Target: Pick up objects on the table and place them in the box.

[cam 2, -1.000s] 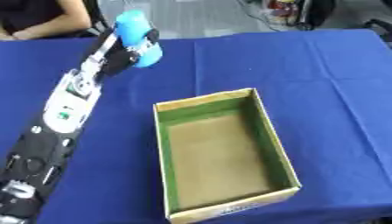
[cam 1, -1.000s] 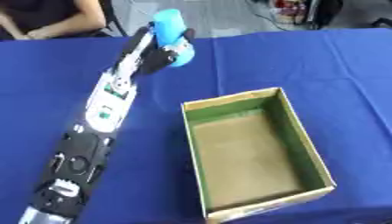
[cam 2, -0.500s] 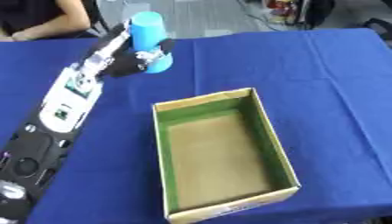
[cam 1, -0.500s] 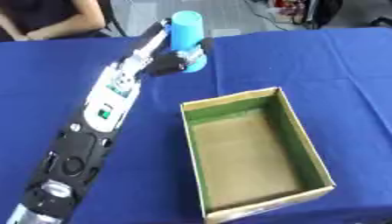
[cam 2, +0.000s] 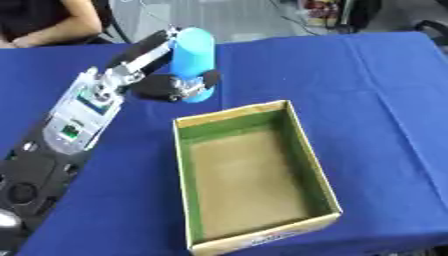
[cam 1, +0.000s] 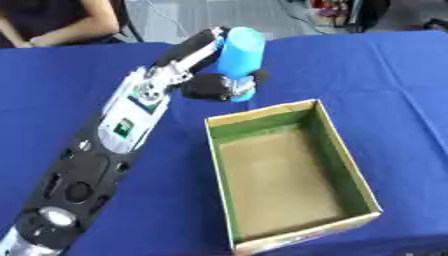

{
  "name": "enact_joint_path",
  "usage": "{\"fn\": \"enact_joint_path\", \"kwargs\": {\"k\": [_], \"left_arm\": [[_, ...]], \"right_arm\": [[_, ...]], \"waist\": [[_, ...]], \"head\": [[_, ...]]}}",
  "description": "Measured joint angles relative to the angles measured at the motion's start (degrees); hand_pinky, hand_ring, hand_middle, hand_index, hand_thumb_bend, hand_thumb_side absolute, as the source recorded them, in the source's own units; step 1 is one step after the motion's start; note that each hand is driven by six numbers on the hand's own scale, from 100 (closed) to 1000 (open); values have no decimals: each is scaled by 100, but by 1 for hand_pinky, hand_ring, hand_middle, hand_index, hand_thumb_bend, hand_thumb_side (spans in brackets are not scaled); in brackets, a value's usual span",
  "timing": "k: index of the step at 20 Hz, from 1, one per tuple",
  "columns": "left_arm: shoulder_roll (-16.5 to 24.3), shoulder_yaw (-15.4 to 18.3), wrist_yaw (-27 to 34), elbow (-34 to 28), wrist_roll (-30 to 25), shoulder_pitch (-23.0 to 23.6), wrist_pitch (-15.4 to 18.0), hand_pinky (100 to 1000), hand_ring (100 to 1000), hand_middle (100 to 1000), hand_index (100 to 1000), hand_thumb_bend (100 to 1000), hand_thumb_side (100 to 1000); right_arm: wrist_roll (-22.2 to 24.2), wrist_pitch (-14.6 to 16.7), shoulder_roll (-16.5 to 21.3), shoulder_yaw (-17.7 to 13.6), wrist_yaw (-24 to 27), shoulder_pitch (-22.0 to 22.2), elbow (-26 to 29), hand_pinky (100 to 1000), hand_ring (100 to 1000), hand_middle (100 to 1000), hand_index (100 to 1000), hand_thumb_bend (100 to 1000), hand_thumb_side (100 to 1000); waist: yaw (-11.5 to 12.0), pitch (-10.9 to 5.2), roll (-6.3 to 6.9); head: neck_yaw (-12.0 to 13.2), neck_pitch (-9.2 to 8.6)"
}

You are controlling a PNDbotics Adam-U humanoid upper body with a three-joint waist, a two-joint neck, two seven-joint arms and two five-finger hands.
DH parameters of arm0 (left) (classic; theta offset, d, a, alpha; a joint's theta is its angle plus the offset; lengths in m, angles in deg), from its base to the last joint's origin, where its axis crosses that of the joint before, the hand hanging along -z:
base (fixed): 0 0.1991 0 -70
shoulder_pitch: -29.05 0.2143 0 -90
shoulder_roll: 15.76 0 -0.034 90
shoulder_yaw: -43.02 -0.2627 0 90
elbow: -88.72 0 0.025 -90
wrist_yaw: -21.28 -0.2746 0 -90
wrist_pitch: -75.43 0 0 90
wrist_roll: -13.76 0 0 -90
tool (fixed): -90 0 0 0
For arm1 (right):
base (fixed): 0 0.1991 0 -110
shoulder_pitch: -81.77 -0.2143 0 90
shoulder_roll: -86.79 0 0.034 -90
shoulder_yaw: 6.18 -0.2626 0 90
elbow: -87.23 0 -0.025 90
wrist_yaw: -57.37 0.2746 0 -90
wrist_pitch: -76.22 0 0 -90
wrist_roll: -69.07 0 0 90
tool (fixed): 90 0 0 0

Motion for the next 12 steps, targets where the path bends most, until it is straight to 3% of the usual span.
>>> {"fn": "enact_joint_path", "kwargs": {"k": [7,12], "left_arm": [[-14,-286,-2,-1,-297,-37,49,452,399,572,621,100,694],[-237,-471,-261,382,-464,-107,192,453,402,572,624,100,695]], "right_arm": [[2,1,0,1,24,-11,0,832,742,867,949,100,852],[16,11,0,5,40,-17,0,832,742,867,949,100,852]], "waist": [[-10,0,0],[-25,-1,0]], "head": [[2,-1],[6,-6]]}}
